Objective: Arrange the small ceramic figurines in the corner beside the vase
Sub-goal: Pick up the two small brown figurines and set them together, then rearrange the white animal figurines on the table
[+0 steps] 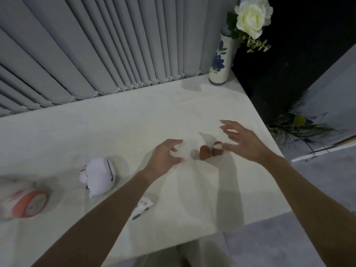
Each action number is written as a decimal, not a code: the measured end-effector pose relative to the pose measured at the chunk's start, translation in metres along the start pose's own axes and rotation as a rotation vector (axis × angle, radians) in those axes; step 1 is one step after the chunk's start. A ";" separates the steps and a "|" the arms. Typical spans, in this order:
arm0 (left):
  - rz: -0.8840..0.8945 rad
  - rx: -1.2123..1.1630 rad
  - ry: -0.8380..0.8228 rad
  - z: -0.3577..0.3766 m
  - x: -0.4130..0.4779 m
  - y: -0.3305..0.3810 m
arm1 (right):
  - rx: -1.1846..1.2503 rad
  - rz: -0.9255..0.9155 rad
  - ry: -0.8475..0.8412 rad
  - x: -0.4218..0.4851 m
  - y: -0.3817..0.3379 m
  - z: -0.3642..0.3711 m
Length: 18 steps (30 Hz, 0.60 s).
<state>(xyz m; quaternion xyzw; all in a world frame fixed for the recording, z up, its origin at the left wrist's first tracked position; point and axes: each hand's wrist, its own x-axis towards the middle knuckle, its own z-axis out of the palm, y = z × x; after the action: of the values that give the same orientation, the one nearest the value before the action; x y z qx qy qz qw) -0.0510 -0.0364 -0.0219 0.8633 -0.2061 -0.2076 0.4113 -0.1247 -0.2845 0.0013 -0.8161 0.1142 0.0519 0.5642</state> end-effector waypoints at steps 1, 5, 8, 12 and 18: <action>0.006 0.010 0.026 -0.012 -0.003 -0.004 | -0.009 -0.032 0.018 0.003 -0.009 0.002; 0.021 0.082 0.106 -0.061 -0.018 -0.021 | -0.058 -0.157 0.025 0.020 -0.046 0.025; -0.027 0.123 0.175 -0.098 -0.032 -0.036 | -0.064 -0.198 -0.060 0.034 -0.067 0.057; -0.161 0.229 0.219 -0.140 -0.056 -0.060 | -0.122 -0.222 -0.213 0.044 -0.079 0.110; -0.594 0.252 0.329 -0.169 -0.082 -0.103 | -0.378 -0.158 -0.499 0.042 -0.074 0.193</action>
<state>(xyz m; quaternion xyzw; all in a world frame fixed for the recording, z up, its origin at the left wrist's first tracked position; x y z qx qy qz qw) -0.0108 0.1712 0.0089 0.9512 0.0989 -0.1493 0.2513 -0.0573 -0.0849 -0.0097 -0.8748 -0.1031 0.2267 0.4155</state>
